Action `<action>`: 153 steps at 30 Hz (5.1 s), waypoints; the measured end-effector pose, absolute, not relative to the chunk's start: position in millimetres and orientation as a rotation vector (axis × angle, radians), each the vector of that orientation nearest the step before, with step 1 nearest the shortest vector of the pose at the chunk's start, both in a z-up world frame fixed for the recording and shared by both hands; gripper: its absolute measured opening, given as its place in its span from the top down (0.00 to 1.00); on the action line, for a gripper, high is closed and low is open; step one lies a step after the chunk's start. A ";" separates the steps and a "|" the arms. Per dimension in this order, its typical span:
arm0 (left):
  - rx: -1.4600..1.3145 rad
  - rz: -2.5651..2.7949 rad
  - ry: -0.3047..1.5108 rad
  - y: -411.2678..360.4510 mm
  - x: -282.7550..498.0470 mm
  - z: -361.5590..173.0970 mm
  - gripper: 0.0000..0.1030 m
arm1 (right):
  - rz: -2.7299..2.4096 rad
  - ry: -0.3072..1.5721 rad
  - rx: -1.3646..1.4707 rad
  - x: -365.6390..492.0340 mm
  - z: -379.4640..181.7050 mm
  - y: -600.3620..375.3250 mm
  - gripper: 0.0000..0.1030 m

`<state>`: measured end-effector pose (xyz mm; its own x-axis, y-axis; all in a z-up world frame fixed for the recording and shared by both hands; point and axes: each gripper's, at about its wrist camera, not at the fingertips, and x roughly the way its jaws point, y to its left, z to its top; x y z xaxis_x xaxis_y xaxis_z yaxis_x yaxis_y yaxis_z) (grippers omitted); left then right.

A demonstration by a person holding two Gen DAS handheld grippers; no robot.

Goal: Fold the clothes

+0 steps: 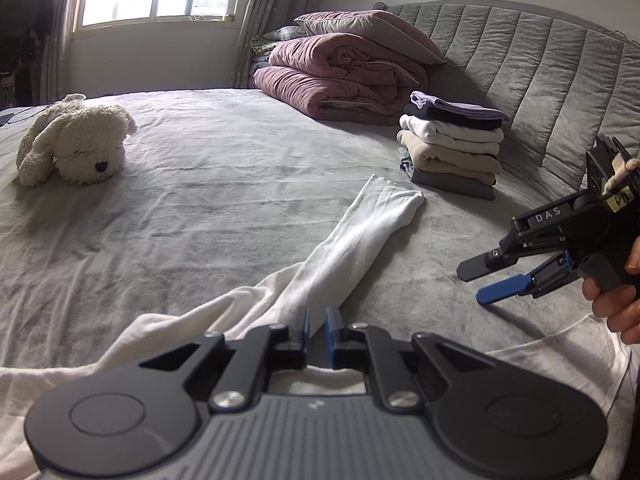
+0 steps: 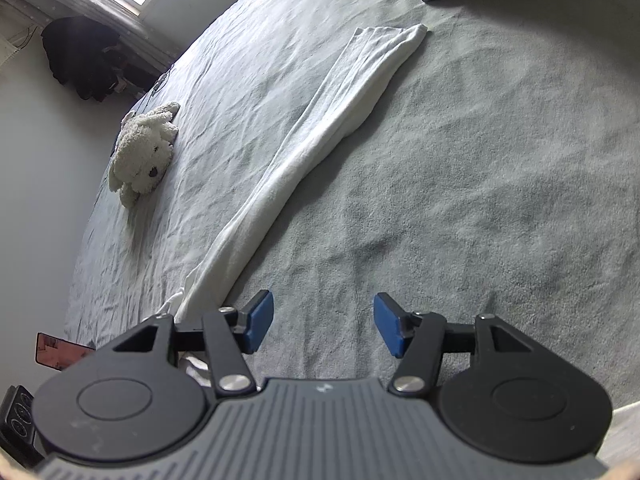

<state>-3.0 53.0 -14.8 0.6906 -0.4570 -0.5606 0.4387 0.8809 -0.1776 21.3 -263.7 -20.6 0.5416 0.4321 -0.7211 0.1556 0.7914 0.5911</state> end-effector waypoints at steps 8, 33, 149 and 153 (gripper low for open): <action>-0.062 -0.436 0.694 59.5 14.9 -29.2 0.71 | 0.192 1.000 0.658 20.7 -21.8 -261.7 0.36; -0.100 -0.490 0.692 97.3 -2.7 -15.2 0.67 | 0.014 0.966 0.540 117.4 -27.8 -194.5 0.36; -0.659 0.179 0.863 328.7 -54.8 2.3 0.88 | 0.744 0.713 -0.184 -78.4 21.9 -65.8 1.00; -0.621 0.157 0.900 330.0 -55.0 -0.6 0.88 | 0.787 0.718 -0.226 -98.8 21.8 -60.1 1.00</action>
